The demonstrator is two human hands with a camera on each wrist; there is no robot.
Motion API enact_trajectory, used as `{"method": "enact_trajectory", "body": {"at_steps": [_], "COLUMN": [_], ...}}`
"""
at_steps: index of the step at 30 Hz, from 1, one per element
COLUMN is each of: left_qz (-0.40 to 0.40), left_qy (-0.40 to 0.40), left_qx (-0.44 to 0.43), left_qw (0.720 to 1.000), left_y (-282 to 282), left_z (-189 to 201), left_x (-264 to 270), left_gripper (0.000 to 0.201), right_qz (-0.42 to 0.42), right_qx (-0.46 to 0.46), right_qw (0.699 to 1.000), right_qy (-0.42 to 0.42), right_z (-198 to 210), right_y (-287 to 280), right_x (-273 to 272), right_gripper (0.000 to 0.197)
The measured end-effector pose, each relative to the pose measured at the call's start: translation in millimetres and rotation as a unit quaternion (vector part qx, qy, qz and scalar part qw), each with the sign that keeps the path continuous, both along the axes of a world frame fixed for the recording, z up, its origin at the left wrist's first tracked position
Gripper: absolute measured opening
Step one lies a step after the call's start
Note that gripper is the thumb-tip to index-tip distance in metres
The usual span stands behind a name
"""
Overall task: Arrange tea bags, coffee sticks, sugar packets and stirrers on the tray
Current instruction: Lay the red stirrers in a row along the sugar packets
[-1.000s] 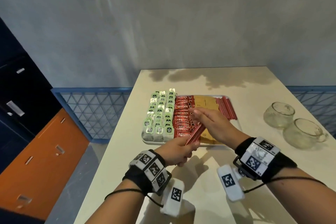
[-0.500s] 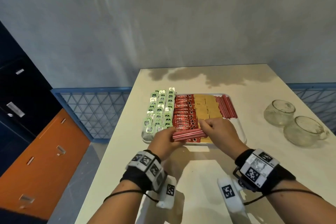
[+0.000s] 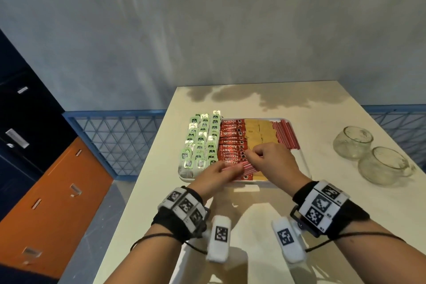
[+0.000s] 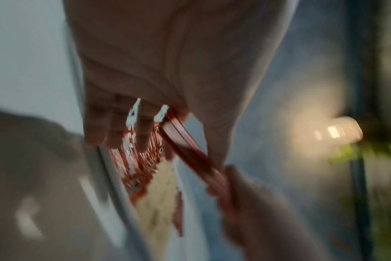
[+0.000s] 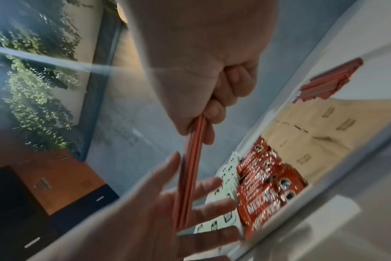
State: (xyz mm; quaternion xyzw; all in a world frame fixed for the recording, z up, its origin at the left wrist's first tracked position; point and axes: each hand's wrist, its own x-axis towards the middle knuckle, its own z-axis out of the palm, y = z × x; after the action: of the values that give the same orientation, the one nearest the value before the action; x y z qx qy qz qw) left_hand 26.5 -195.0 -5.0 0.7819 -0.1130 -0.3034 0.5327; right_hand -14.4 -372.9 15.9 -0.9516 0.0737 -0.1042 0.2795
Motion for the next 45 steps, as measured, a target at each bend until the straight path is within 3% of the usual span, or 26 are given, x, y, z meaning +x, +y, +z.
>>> {"method": "enact_trajectory", "body": {"at_steps": [2,3,6,9,12,15,18,22,25,29,30,32,35,38,41,45], "left_qz": [-0.109,-0.140,-0.203,-0.207,-0.156,-0.078,-0.049,-0.040,-0.040,-0.027,-0.004,0.066,0.139,0.176,0.209,0.207], "left_qy": [-0.204,-0.236,-0.146,-0.069,0.045,0.160,0.201,0.229,0.242,0.255,0.258,0.266,0.309,0.345,0.354,0.364], "left_qx": [0.138,0.153,0.085,0.067,-0.017,-0.116,-0.151,-0.169,-0.174,-0.189,-0.201,-0.239,-0.290,-0.325,-0.337,-0.349], "left_qw": [0.963,0.949,0.965,0.974,0.987,0.977,0.967,0.958,0.954,0.948,0.945,0.931,0.895,0.863,0.847,0.839], "left_y": [5,6,1,-4,-7,-8,-8,-8,-9,-10,-11,-13,-16,-22,-26,-26], "left_z": [-3,-1,6,7,6,10,12,13,13,15,14,15,18,19,18,19], "left_x": [0,-2,-10,-18,-24,-28,-28,-26,-25,-25,-23,-18,-10,-7,-6,-4], "left_gripper": [0.039,0.032,0.013,0.016,0.019,0.021,0.022,0.018,0.019,0.020,0.020,0.017,0.030,0.037,0.034,0.033], "right_qz": [0.033,0.051,0.094,0.098,0.097,0.061,0.063,0.169,0.152,0.195,0.188,0.185,0.238,0.270,0.252,0.270], "right_qx": [-0.009,-0.008,0.017,0.054,0.146,0.279,0.367,0.337,0.347,0.314,0.302,0.265,0.163,0.093,0.061,0.052], "right_qw": [0.999,0.997,0.992,0.991,0.982,0.957,0.927,0.919,0.922,0.917,0.924,0.941,0.954,0.958,0.966,0.961], "right_qy": [0.033,0.053,0.079,0.070,0.071,0.051,0.034,0.113,0.080,0.148,0.140,0.103,0.084,0.036,-0.021,-0.016], "right_z": [4,5,8,13,15,17,14,18,26,21,20,21,21,17,12,10], "right_y": [-6,-7,-4,-2,-3,-8,-12,-16,-17,-11,-9,-4,3,10,14,14], "right_x": [4,5,8,7,5,6,6,5,9,9,8,4,-4,-4,0,-1], "right_gripper": [0.046,0.045,0.042,0.039,0.044,0.060,0.070,0.059,0.056,0.051,0.056,0.085,0.119,0.125,0.119,0.125]}}
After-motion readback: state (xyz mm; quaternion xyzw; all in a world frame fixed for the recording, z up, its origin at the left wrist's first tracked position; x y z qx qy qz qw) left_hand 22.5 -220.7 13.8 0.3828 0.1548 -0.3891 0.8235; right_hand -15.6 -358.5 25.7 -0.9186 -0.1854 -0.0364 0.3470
